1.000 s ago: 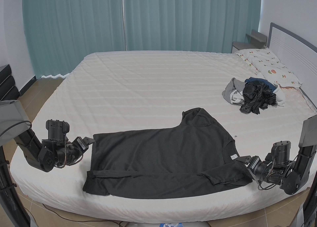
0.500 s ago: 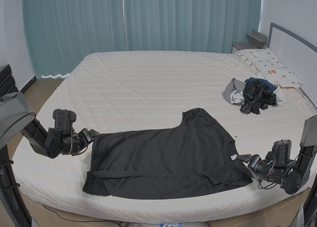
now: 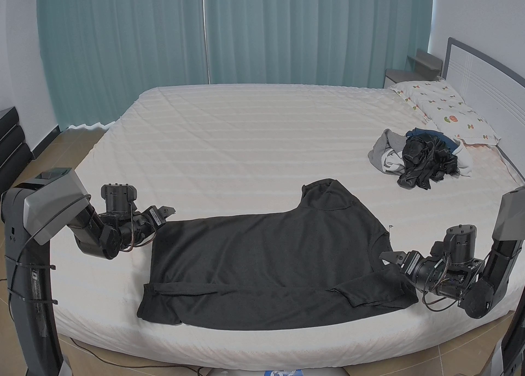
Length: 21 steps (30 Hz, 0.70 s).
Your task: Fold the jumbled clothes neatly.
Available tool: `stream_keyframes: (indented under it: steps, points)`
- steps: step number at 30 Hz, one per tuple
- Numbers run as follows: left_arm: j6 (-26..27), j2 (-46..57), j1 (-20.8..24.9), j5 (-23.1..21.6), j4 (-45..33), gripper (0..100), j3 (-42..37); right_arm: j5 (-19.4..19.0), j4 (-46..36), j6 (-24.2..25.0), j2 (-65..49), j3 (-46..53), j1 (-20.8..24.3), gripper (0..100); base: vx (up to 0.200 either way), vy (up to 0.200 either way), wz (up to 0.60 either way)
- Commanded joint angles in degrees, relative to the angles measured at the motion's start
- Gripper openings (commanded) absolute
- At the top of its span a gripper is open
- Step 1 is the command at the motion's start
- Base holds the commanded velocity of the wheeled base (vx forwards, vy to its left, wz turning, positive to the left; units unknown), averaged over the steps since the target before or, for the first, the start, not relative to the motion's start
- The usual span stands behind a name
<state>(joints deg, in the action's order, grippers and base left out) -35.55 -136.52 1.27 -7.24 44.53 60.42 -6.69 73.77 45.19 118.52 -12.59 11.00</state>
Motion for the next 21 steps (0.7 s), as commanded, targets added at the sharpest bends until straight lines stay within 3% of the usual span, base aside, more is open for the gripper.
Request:
stream_keyframes:
  steps: [1, 11, 17, 18, 21]
  points:
    - [-0.14, -2.96, -0.3, -1.46, -0.06, 100, 2.95, 0.01, -0.03, -1.42, 0.57, -1.12, 0.69, 100, 0.0, 0.0, 0.0]
    - [0.04, -4.89, -0.21, -1.72, -0.06, 100, 4.71, 0.1, -1.17, -1.68, 0.93, -4.11, 1.05, 100, 0.0, 0.0, 0.0]
    - [0.04, -5.42, -0.3, -1.81, 0.03, 100, 5.33, 3.18, -6.18, -2.39, 1.1, -8.76, 1.48, 100, 0.0, 0.0, 0.0]
    - [0.04, -5.42, -0.3, -1.81, 0.03, 0, 5.33, 3.62, -6.88, -2.83, 1.1, -10.87, 1.57, 100, 0.0, 0.0, 0.0]
    - [0.13, -5.42, -0.3, -1.72, 0.12, 0, 5.33, 3.88, -9.52, -3.18, 1.28, -13.33, 2.28, 100, 0.0, 0.0, 0.0]
